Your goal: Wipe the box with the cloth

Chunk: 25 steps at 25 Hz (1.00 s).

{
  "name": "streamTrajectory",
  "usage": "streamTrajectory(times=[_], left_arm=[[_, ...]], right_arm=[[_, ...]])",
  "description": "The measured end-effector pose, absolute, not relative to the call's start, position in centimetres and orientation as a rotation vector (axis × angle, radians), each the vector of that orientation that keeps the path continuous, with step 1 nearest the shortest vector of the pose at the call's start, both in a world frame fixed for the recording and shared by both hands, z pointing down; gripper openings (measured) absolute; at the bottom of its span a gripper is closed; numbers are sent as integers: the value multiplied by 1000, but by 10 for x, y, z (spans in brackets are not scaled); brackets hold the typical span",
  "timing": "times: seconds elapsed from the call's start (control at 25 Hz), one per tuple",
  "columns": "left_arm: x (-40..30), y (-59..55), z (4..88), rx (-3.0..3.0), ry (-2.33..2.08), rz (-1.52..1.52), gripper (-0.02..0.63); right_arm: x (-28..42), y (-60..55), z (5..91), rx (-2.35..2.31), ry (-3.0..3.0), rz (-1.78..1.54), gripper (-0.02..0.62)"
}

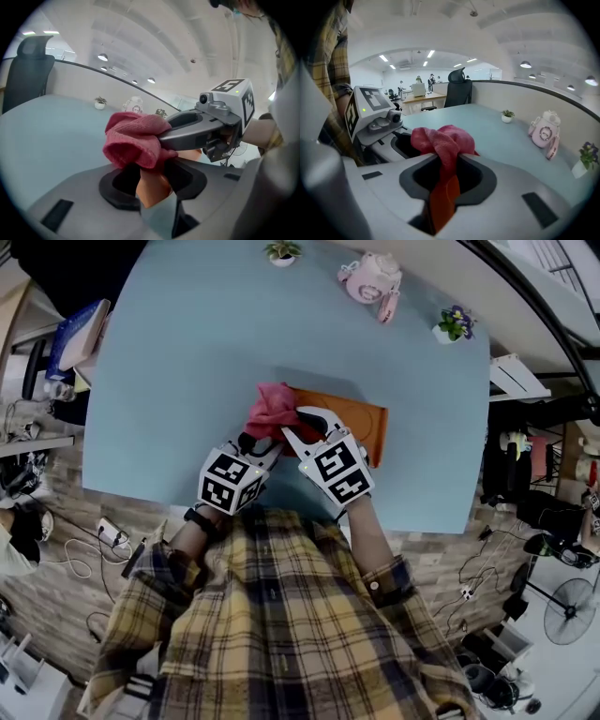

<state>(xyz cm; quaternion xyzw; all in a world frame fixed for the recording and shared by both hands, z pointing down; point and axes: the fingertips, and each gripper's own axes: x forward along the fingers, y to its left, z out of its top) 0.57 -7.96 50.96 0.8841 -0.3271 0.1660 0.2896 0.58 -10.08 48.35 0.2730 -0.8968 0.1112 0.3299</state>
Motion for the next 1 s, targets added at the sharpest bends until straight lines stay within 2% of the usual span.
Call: streamTrajectory(times=[0.36, 1.0], left_arm=[[5, -78, 510, 2369, -869, 457, 163], [7, -78, 511, 2353, -874, 450, 166]], right_arm=[[31, -97, 500, 762, -2278, 368, 87], [110, -84, 501, 901, -2023, 224, 87]])
